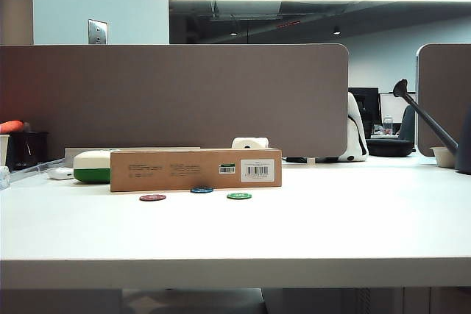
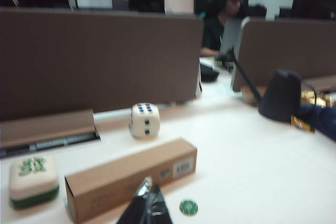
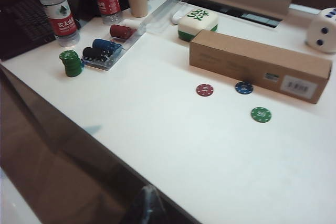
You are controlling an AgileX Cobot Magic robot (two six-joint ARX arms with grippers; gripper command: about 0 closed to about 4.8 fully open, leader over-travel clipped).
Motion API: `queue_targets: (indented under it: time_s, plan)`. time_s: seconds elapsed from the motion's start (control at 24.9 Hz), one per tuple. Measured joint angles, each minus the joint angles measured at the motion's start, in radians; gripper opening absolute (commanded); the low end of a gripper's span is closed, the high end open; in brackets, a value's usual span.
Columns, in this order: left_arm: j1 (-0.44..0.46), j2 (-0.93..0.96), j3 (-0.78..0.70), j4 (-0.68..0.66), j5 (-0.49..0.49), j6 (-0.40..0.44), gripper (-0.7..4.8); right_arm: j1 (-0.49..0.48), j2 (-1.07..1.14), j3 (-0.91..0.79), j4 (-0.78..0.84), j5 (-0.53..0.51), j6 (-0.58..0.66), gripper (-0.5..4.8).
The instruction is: Push the chip with the highest value in the row forward next to the rectangular box.
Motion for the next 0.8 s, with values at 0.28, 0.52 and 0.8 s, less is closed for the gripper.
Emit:
queue_targets:
  time_s: [0.28,0.52,0.8]
  plan:
    - [0.013,-0.141,0.0,-0.001,0.003,0.0,-0.05,0.077,0.0,-0.038,-0.01,0.153,0.004,-0.09]
    - [0.118,-0.195,-0.001,-0.003,0.0,0.0,-0.05,0.078,0.009,-0.037,-0.013,0.149,0.004,-0.09]
    - [0.204,-0.2,-0.003,-0.006,0.007,0.0,-0.05,0.078,0.009,-0.037,-0.013,0.148,0.004,-0.09]
